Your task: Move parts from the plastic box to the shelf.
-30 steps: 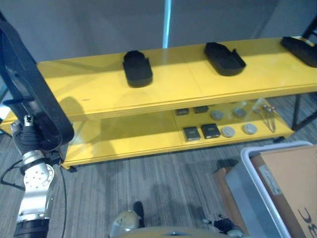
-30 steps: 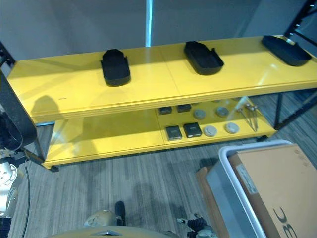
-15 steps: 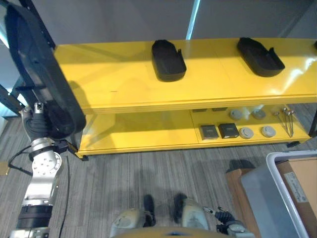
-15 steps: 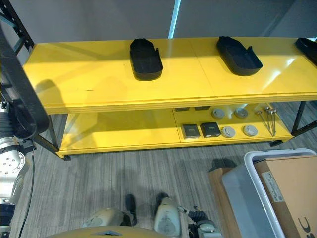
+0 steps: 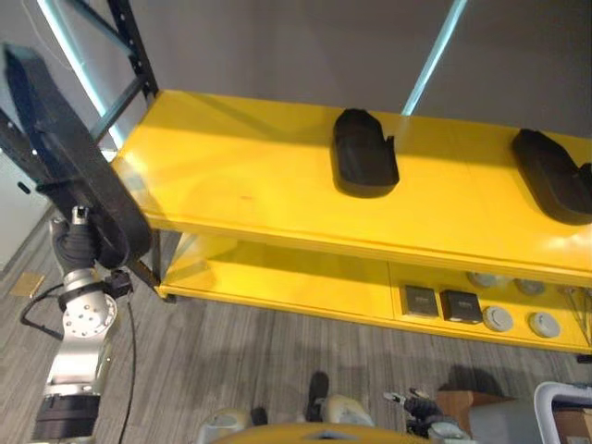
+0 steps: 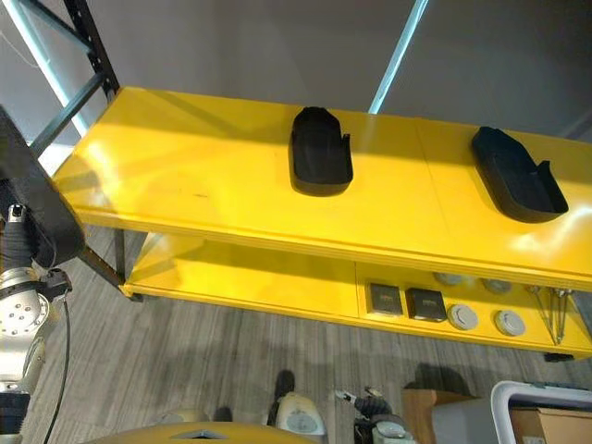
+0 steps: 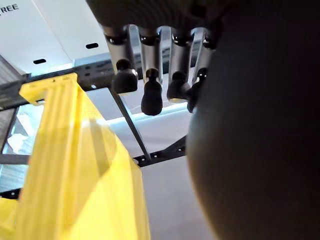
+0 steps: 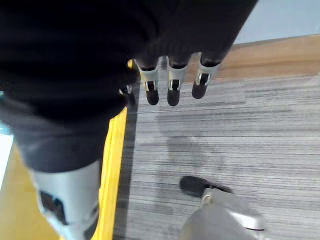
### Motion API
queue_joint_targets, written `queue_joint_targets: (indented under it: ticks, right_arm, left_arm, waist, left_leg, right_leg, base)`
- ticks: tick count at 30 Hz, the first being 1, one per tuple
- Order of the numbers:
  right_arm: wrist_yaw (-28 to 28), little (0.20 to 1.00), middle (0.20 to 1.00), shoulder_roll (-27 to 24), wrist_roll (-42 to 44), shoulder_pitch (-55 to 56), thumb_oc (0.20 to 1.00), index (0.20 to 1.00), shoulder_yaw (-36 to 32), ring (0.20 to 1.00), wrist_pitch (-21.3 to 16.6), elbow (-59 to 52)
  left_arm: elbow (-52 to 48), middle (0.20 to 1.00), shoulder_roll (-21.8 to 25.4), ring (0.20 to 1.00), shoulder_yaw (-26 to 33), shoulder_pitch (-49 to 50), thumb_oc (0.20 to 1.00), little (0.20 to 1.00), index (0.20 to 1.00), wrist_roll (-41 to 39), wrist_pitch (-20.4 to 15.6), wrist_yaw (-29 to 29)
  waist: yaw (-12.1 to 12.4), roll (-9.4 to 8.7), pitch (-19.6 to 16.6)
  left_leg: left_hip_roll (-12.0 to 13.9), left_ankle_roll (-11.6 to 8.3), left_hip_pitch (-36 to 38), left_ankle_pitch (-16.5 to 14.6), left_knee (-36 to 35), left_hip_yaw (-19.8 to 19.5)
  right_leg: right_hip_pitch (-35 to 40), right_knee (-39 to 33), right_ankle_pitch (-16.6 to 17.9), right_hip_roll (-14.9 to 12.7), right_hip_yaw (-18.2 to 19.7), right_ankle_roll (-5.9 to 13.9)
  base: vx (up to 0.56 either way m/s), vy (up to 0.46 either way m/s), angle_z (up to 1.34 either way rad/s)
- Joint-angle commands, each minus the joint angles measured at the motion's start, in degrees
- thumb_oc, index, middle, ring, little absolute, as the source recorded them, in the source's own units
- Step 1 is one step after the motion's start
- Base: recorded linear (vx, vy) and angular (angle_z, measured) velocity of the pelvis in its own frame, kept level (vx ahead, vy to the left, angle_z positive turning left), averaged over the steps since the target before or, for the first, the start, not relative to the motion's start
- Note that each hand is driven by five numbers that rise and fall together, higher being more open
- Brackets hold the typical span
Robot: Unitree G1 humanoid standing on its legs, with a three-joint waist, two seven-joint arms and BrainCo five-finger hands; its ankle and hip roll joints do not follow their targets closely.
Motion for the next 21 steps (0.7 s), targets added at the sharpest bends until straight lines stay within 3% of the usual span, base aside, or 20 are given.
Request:
queue_joint_targets:
  ticks: [1, 3, 4, 5, 6, 8, 9, 12, 15, 18, 21]
  right_arm:
    - [0.1, 1.0, 1.0, -1.6, 0.48, 2.44, 1.0, 1.0, 0.28, 1.0, 0.74, 3.07]
    - [-0.04, 1.0, 1.0, -1.85, 0.87, 2.53, 1.0, 1.0, 0.29, 1.0, 0.53, 3.85]
    - [-0.04, 1.0, 1.0, -2.22, 0.74, 2.44, 1.0, 1.0, 0.17, 1.0, -0.24, 5.04]
    - [-0.1, 1.0, 1.0, -2.4, 0.81, 2.45, 1.0, 1.0, 0.12, 1.0, -0.64, 5.75]
    - [0.16, 1.0, 1.0, -2.79, 0.49, 2.12, 1.0, 1.0, -0.26, 1.0, -1.58, 7.36]
    - [0.3, 1.0, 1.0, -3.06, -0.94, 1.77, 1.0, 1.0, -0.76, 1.0, -2.11, 8.59]
    - [0.17, 1.0, 1.0, -3.38, -1.63, 1.68, 1.0, 1.0, -0.78, 1.0, -2.41, 8.92]
    - [-0.52, 1.0, 1.0, -3.95, 0.38, 1.88, 1.0, 1.0, -0.97, 1.0, -2.74, 8.66]
    - [-1.67, 1.0, 1.0, -4.42, 4.46, 1.29, 1.0, 1.0, -1.35, 1.0, -1.42, 6.86]
    - [-2.09, 1.0, 1.0, -3.54, 5.92, 1.25, 1.0, 1.0, -2.22, 1.0, -0.29, 4.79]
    - [-1.09, 1.0, 1.0, -1.95, 3.46, 2.93, 1.0, 1.0, -2.46, 1.0, -1.25, 2.89]
  left_arm:
    - [-5.11, 0.2, 1.34, 0.2, -0.21, -2.12, 0.2, 0.2, 0.2, -1.34, -2.66, -1.09]
    - [-4.77, 0.2, 0.76, 0.2, -1.08, -2.5, 0.2, 0.2, 0.2, -1.38, -2.81, -1.48]
    - [-4.2, 0.2, 0.58, 0.2, -1.78, -3.23, 0.2, 0.2, 0.2, -1.42, -2.95, -1.52]
    - [-3.88, 0.2, 0.51, 0.2, -2.06, -3.59, 0.2, 0.2, 0.2, -1.29, -3.05, -1.47]
    - [-3.22, 0.2, 0.38, 0.2, -2.5, -4.4, 0.2, 0.2, 0.2, -1.25, -3.07, -1.48]
    - [-2.83, 0.2, 0.24, 0.2, -2.87, -4.93, 0.2, 0.2, 0.2, -0.78, -3.11, -1.22]
    - [-2.62, 0.2, 0.55, 0.2, -3.12, -4.88, 0.2, 0.2, 0.2, -0.15, -3.39, -0.82]
    - [-2.72, 0.2, 2.01, 0.2, -3.0, -4.77, 0.2, 0.2, 0.2, 3.42, -3.49, -1.01]
    - [-2.06, 0.2, 4.56, 0.2, -2.91, -6.31, 0.2, 0.2, 0.2, 4.47, -3.85, -2.1]
    - [-1.31, 0.2, 6.92, 0.2, -3.11, -7.79, 0.2, 0.2, 0.2, 7.16, -3.25, -2.85]
    - [-1.05, 0.2, 8.84, 0.2, -2.44, -7.88, 0.2, 0.2, 0.2, 7.43, -2.33, -3.65]
  waist:
    - [-1.22, -1.34, -1.86]
    - [-1.22, -1.4, -1.09]
    - [-1.42, -0.91, -0.31]
    - [-1.66, -0.59, 0.03]
    - [-2.25, 0.28, 0.36]
    - [-2.9, 1.36, 0.47]
    - [-3.13, 2.07, 0.28]
    - [-3.14, 3.2, -0.03]
    - [-3.69, 3.97, 0.11]
    - [-4.07, 4.38, 0.53]
    - [-4.6, 4.5, 0.7]
  left_leg:
    - [5.1, -2.75, -8.28, -3.75, 12.46, 5.28]
    - [7.73, -4.67, -12.8, 0.57, 21.4, 5.83]
    - [10.76, -6.29, -17.19, 4.14, 26.65, 5.21]
    - [12.38, -6.94, -18.47, 5.84, 27.25, 5.24]
    - [15.1, -7.59, -18.87, 7.04, 25.21, 5.63]
    - [16.86, -7.51, -16.28, 6.79, 17.79, 6.03]
    - [17.67, -7.8, -13.95, 8.21, 8.84, 4.89]
    - [19.31, -8.67, -13.49, 11.71, 1.21, 2.04]
    - [19.32, -8.33, -12.27, 9.36, -1.17, 2.13]
    - [17.36, -7.86, -11.32, 6.7, -0.47, 2.44]
    - [15.92, -6.92, -9.8, 5.42, -1.12, 5.44]
  right_leg:
    - [-0.58, -2.14, -0.73, -1.08, -0.54, 4.71]
    - [0.89, -2.69, -1.66, -0.44, -0.59, 3.07]
    - [1.64, -2.76, -2.33, 0.55, -0.4, 1.85]
    - [1.98, -2.72, -2.74, 0.95, -0.17, 1.47]
    - [2.16, -2.58, -3.26, 1.52, 0.1, 1.23]
    - [2.17, -2.18, -3.54, 1.26, 0.67, 1.87]
    - [2.09, -2.04, -3.59, 0.58, 1.67, 2.7]
    - [2.06, -1.27, -4.38, -0.14, 3.47, 3.22]
    - [0.45, 2.0, -5.56, -2.71, 3.82, 4.2]
    - [-1.74, 5.32, -5.34, -5.58, 4.31, 6.03]
    - [-2.39, 6.73, -4.71, -7.98, 2.9, 7.72]
  base:
    - [0.07, -0.21, -0.06]
    - [0.04, -0.207, 0.08]
    - [0.01, -0.116, 0.19]
    - [0.02, -0.047, 0.06]
    - [0.04, 0.06, -0.11]
    - [0.1, 0.218, -0.25]
    - [0.13, 0.304, -0.21]
    - [0.12, 0.297, -0.1]
    - [0.06, 0.299, -0.24]
    - [0.05, 0.241, -0.26]
    - [0.07, 0.186, -0.36]
